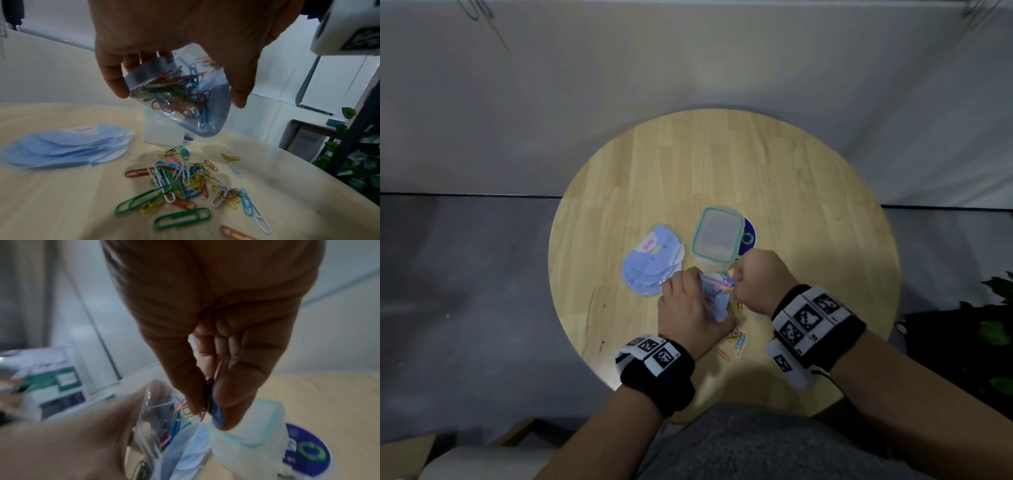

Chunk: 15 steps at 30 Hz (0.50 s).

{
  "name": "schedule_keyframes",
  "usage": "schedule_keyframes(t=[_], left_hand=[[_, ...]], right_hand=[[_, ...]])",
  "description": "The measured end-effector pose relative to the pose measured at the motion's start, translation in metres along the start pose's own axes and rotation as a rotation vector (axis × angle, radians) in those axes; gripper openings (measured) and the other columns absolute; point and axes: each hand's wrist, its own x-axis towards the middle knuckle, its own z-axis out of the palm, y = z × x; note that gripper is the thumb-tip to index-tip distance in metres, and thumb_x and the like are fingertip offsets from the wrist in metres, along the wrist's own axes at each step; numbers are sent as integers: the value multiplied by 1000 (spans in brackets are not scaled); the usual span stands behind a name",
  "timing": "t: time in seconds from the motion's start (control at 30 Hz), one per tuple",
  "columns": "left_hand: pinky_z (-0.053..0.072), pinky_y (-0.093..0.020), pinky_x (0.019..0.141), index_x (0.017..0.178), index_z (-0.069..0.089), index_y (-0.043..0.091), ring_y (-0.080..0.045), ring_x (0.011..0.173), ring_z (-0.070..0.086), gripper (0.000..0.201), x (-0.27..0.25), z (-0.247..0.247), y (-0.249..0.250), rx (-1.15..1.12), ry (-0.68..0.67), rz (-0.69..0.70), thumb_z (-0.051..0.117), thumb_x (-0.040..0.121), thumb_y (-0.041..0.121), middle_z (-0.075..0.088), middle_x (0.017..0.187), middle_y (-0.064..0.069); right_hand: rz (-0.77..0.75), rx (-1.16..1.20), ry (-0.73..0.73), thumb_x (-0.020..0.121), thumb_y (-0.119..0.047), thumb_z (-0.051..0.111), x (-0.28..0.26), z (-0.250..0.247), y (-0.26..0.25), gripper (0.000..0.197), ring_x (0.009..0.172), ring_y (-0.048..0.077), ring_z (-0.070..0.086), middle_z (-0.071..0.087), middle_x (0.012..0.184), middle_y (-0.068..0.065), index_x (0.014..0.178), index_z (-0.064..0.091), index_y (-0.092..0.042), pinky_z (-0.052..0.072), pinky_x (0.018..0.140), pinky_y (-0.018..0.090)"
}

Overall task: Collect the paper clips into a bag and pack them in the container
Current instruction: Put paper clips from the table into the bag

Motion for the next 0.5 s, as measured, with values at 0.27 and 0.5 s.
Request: schedule_keyframes(t=[0.27, 0.5], left_hand=[[32, -30, 68, 110, 47, 8, -26, 86, 44, 78, 1, 0, 3, -41, 14, 57, 70, 49, 51, 46, 95, -5], [42, -41, 68, 102, 40, 12, -27, 80, 40, 60, 3, -5, 1, -192, 160, 38, 63, 56, 43, 44, 88, -9]], right_hand=[[-145, 180, -53, 78, -9, 64, -6, 8, -13, 15, 83, 26, 63, 71, 85, 17, 87, 72, 0, 44, 67, 27], [-142, 435, 39, 85, -5, 52, -20, 1, -4, 24, 90, 16, 65, 72, 96, 4, 97, 71, -12, 51, 87, 32]])
